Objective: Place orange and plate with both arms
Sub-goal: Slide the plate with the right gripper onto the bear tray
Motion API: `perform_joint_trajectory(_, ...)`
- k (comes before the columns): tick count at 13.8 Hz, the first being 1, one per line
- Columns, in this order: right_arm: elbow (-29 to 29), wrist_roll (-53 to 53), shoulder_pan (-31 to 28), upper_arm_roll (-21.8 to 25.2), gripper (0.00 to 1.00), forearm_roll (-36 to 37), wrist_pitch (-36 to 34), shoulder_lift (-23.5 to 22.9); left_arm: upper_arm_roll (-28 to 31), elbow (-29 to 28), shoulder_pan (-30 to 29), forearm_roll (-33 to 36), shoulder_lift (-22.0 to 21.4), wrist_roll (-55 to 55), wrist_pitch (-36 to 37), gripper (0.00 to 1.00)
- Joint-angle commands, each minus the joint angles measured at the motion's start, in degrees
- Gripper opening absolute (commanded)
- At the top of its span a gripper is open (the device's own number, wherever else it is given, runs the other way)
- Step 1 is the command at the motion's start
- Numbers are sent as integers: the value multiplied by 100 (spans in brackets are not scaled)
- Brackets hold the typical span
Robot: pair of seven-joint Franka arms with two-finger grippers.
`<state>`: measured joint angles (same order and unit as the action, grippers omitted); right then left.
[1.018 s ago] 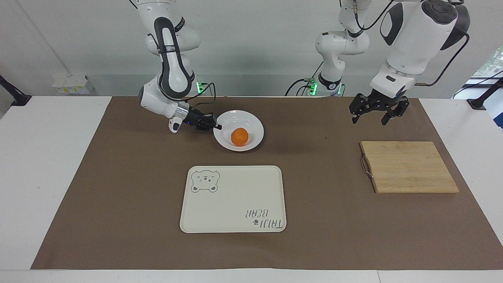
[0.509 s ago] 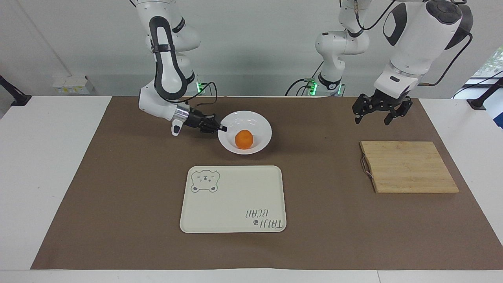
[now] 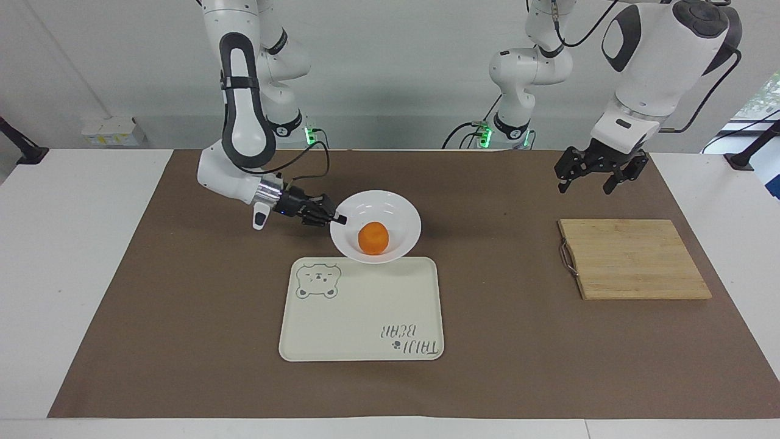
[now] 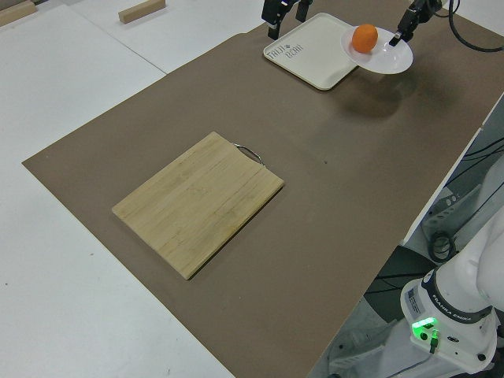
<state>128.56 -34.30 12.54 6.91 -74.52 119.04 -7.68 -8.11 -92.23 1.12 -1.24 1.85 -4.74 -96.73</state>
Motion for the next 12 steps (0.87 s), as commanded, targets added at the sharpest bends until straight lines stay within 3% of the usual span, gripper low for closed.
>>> perform_joint_trajectory(1, -1189, 685, -190, -6, 0, 367, -397, -750, -50, -138, -94, -69, -141, 34, 23, 100)
perform_joint_trajectory(5, -2613, 1196, -269, -6, 0, 544, -469, -1752, -50, -138, -94, -60, -141, 34, 23, 100)
perform_joint_trajectory(8, -3080, 1197, -366, -6, 0, 553, -443, -2332, -50, -138, -94, -69, -141, 34, 23, 100)
perform_joint_trajectory(12, -3135, 1153, -357, 3, 0, 851, -372, -2510, -50, -138, -94, -60, -141, 34, 23, 100)
